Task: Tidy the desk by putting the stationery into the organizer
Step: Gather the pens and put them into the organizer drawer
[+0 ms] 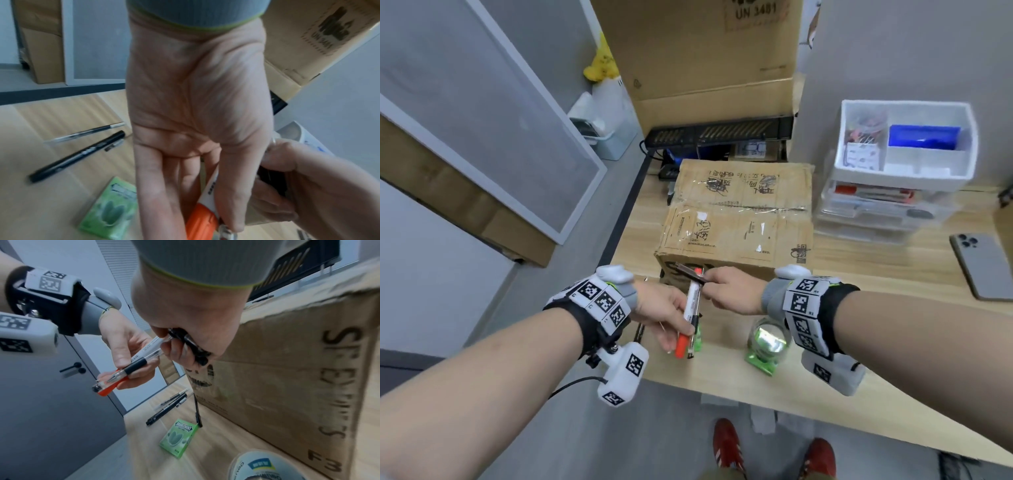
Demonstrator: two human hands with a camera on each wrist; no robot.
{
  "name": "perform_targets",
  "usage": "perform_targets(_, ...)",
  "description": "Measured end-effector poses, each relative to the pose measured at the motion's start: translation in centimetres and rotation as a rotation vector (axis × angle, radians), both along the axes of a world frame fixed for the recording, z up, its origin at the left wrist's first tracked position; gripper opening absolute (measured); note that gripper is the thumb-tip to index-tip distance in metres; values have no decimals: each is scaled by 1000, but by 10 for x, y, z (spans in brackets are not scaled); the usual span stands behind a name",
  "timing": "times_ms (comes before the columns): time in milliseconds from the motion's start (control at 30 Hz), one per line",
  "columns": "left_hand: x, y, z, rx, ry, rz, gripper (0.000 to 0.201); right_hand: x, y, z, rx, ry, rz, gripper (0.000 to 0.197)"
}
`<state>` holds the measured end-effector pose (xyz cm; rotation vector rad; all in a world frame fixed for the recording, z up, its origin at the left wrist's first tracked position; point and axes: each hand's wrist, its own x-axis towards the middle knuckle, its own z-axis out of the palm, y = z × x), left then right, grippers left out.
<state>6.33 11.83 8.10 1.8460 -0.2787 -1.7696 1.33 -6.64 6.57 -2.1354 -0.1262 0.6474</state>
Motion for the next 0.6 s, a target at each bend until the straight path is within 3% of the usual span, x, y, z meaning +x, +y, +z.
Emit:
perform_targets(200, 12, -61, 43, -110, -67, 62, 9, 3, -47, 31, 53, -184, -188, 38)
perform_targets(334, 20, -102, 72, -149, -82, 115, 13, 8, -78, 55, 76, -252, -252, 36)
perform_targets(434, 26, -128, 83, -174, -165, 109, 27, 11, -99, 67, 134, -288, -311, 44)
perform_targets(601, 25, -190, 92, -219, -319, 134, 14, 11, -146, 77, 93, -338, -480, 28)
